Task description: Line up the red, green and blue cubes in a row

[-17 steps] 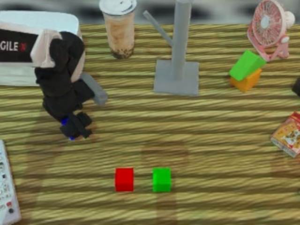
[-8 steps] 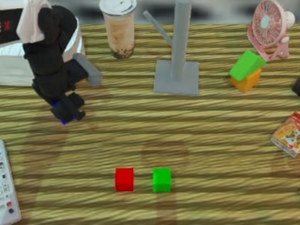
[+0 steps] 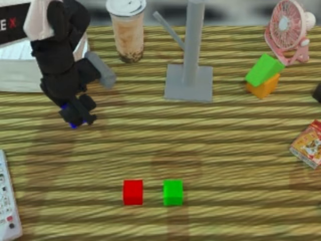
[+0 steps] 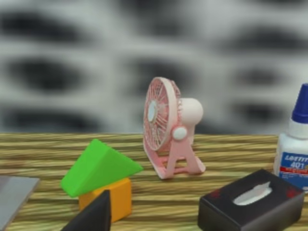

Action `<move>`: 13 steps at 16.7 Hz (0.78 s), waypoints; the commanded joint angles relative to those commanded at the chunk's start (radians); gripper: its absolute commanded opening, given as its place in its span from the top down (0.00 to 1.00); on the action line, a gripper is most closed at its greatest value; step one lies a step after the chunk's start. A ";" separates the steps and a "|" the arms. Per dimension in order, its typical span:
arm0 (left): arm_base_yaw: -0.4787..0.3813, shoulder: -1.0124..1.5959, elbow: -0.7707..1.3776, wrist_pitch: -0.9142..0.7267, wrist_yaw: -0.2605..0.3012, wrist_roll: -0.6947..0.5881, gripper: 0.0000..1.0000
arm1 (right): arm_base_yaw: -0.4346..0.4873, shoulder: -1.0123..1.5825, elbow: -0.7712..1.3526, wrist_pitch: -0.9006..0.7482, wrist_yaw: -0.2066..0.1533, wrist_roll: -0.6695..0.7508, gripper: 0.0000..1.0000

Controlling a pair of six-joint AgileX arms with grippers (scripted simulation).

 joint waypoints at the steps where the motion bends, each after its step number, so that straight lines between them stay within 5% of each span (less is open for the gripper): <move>1: -0.034 0.014 0.026 -0.012 0.000 -0.002 1.00 | 0.000 0.000 0.000 0.000 0.000 0.000 0.00; 10: -0.576 0.188 0.360 -0.182 0.002 -0.053 1.00 | 0.000 0.000 0.000 0.000 0.000 0.000 0.00; 13: -0.678 0.214 0.429 -0.212 0.001 -0.067 1.00 | 0.000 0.000 0.000 0.000 0.000 0.000 0.00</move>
